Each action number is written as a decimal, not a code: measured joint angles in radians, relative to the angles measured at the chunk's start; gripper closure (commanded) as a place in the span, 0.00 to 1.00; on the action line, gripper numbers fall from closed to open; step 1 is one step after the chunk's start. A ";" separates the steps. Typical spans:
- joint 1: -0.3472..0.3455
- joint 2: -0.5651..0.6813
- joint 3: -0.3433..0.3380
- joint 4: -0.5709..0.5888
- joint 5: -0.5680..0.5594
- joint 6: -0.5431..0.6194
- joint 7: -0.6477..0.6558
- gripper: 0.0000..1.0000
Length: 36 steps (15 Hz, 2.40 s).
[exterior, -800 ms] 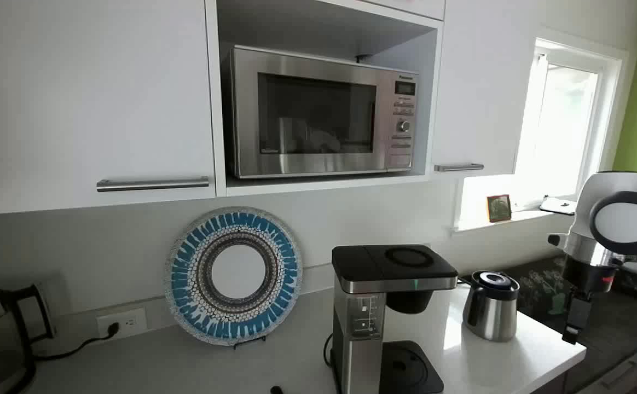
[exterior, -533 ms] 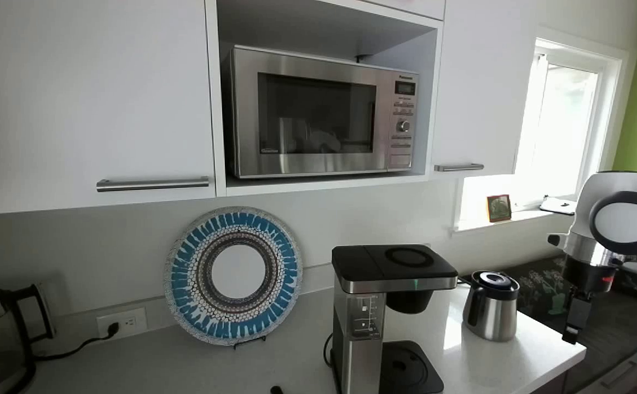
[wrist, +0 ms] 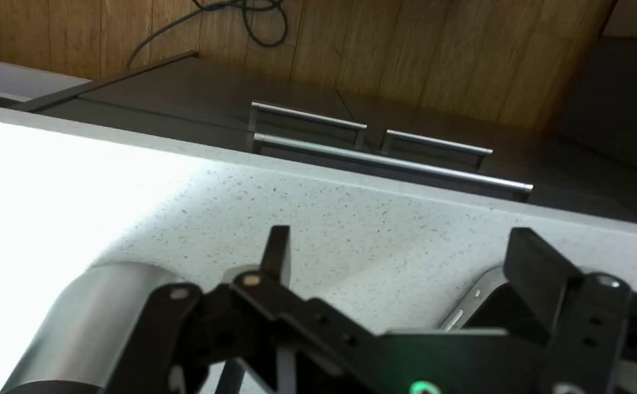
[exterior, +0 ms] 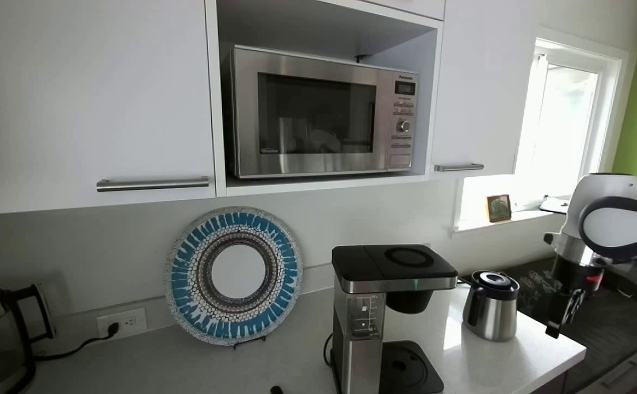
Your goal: Turn the kettle
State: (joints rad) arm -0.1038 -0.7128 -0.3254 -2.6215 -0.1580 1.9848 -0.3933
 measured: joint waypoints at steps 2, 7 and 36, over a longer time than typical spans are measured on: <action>-0.007 0.051 0.026 0.002 0.014 0.083 0.110 0.00; -0.041 0.188 0.095 0.041 0.072 0.246 0.364 0.00; -0.169 0.680 0.210 0.449 -0.023 0.399 1.241 0.00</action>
State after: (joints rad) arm -0.2730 -0.0325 -0.1150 -2.1720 -0.1814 2.3838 0.8479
